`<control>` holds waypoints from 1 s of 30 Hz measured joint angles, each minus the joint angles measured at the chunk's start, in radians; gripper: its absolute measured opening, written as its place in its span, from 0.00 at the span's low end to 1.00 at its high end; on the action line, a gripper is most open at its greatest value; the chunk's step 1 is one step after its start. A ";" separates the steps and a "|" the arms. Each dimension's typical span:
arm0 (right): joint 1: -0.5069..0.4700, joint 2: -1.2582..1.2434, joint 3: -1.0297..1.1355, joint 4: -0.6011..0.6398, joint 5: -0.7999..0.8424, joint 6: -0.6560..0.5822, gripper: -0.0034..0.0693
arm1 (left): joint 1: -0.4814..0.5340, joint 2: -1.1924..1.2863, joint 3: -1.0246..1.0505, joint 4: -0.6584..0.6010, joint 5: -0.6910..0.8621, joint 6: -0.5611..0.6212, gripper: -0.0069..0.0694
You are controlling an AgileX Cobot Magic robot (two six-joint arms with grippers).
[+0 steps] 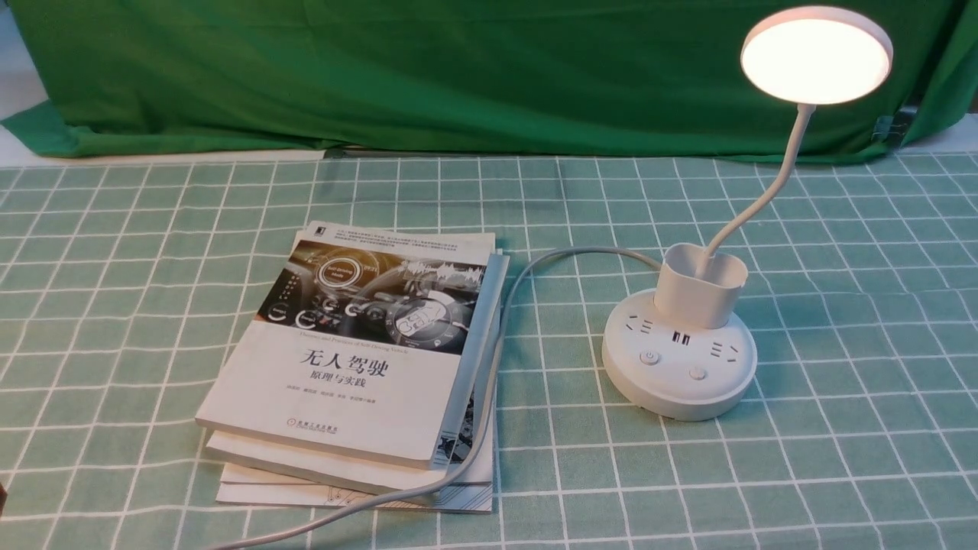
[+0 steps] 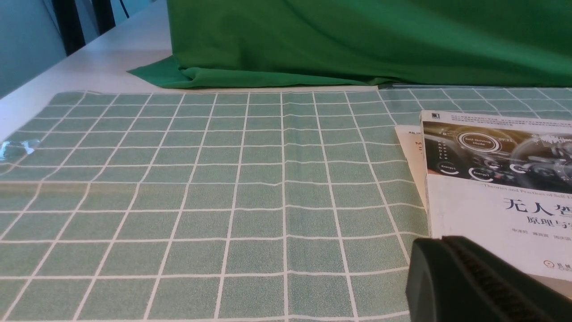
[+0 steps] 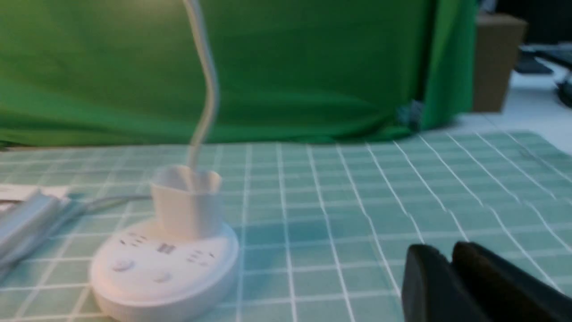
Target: Turn on the table lamp.
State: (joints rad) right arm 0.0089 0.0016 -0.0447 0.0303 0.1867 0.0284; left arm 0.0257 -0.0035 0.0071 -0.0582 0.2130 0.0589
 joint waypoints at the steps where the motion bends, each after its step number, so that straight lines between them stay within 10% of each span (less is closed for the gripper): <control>1: -0.012 0.000 0.017 -0.003 0.000 0.002 0.23 | 0.000 0.000 0.000 0.000 0.000 0.000 0.12; 30: -0.020 0.000 0.055 -0.059 0.030 0.053 0.33 | 0.000 0.000 0.000 0.001 0.000 0.000 0.12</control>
State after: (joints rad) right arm -0.0110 0.0016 0.0105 -0.0283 0.2164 0.0812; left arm 0.0257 -0.0035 0.0071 -0.0574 0.2130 0.0589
